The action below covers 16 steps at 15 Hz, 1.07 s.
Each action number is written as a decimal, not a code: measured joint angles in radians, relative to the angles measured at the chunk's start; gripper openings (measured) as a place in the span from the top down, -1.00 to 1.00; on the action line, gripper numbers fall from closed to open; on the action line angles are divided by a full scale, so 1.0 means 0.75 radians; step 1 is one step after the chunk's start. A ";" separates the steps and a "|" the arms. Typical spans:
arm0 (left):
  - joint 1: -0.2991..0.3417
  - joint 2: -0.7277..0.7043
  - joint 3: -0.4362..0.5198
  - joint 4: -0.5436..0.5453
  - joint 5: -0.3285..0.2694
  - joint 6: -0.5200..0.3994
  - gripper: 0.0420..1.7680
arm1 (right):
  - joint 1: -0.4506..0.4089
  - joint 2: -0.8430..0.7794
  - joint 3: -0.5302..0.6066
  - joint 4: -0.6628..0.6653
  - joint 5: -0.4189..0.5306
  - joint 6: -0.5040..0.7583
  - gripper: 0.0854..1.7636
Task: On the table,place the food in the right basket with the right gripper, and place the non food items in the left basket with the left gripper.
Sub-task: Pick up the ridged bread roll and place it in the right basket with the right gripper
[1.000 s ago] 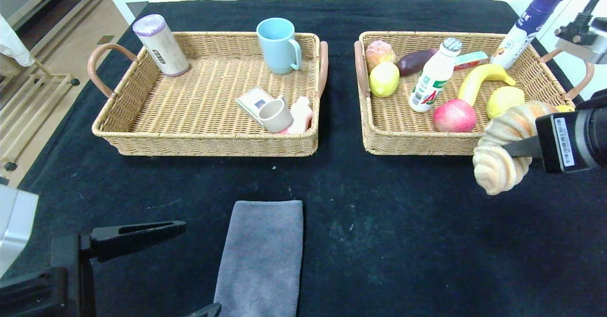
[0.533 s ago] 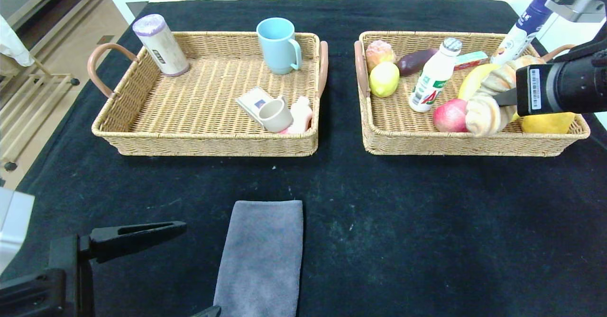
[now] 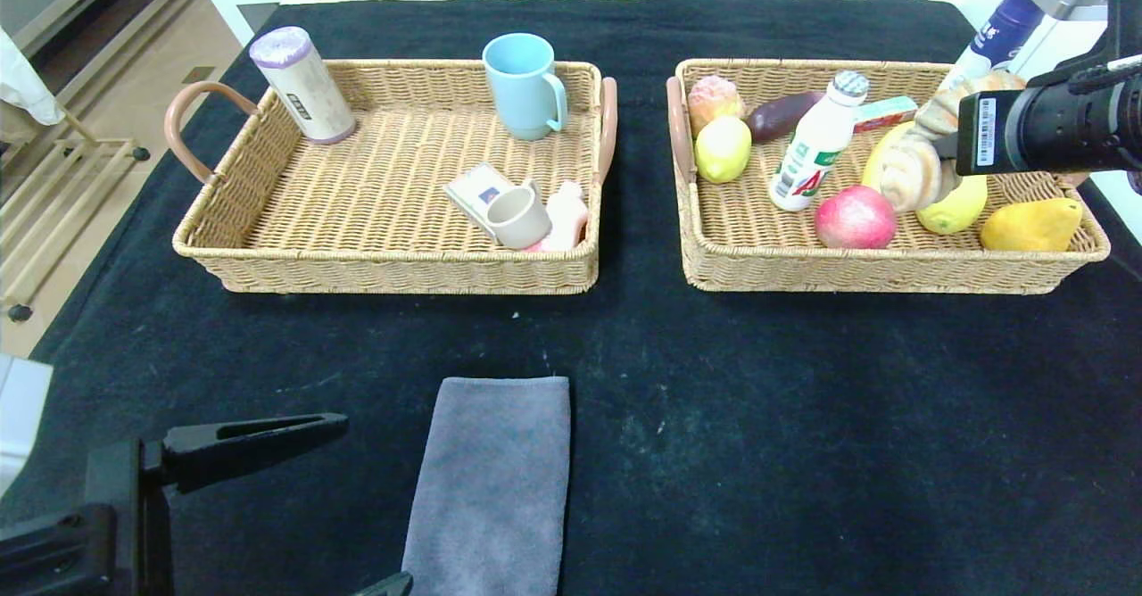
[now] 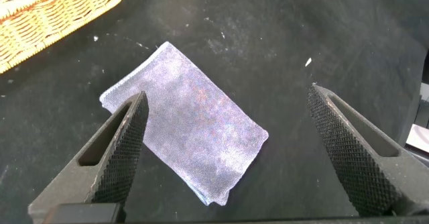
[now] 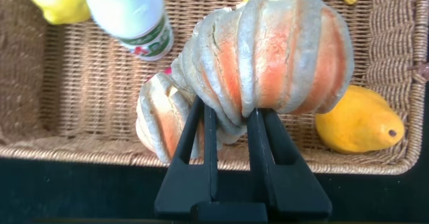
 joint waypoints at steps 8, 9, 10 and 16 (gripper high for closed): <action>0.000 -0.001 0.001 0.000 0.000 -0.001 -0.94 | -0.060 0.053 -0.016 -0.060 -0.005 -0.011 0.25; 0.000 -0.001 0.001 0.000 0.000 0.000 -0.94 | -0.060 0.054 -0.016 -0.062 -0.005 -0.016 0.10; 0.000 -0.001 0.001 0.000 0.000 0.000 -0.94 | -0.061 0.055 -0.016 -0.062 -0.007 -0.019 -0.01; 0.000 -0.001 0.001 0.000 0.001 0.000 -0.94 | -0.060 0.053 -0.010 -0.056 -0.007 -0.020 -0.51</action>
